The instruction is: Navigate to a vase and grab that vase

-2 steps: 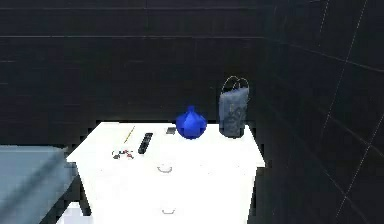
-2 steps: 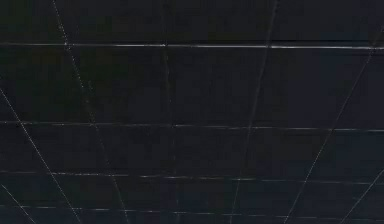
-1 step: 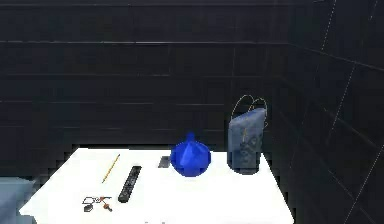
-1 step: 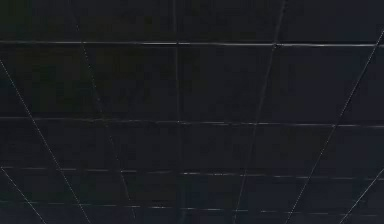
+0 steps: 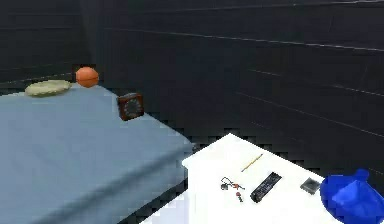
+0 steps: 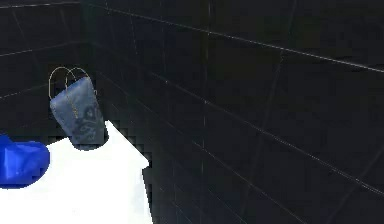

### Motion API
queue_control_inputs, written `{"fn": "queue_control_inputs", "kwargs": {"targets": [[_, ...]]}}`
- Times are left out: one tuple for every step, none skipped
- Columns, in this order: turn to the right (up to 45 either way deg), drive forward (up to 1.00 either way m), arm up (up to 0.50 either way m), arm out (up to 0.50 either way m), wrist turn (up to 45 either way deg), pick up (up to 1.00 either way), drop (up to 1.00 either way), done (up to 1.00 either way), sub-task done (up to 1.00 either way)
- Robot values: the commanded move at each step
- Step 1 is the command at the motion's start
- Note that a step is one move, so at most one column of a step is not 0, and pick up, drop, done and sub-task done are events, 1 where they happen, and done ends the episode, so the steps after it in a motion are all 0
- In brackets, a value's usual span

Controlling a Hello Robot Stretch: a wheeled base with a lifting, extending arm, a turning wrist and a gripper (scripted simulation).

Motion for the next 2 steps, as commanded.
{"fn": "queue_control_inputs", "kwargs": {"targets": [[-39.0, 0.00, 0.00, 0.00, 0.0, 0.00, 0.00, 0.00, 0.00], [0.0, 0.00, 0.50, 0.00, 0.0, 0.00, 0.00, 0.00, 0.00]]}}
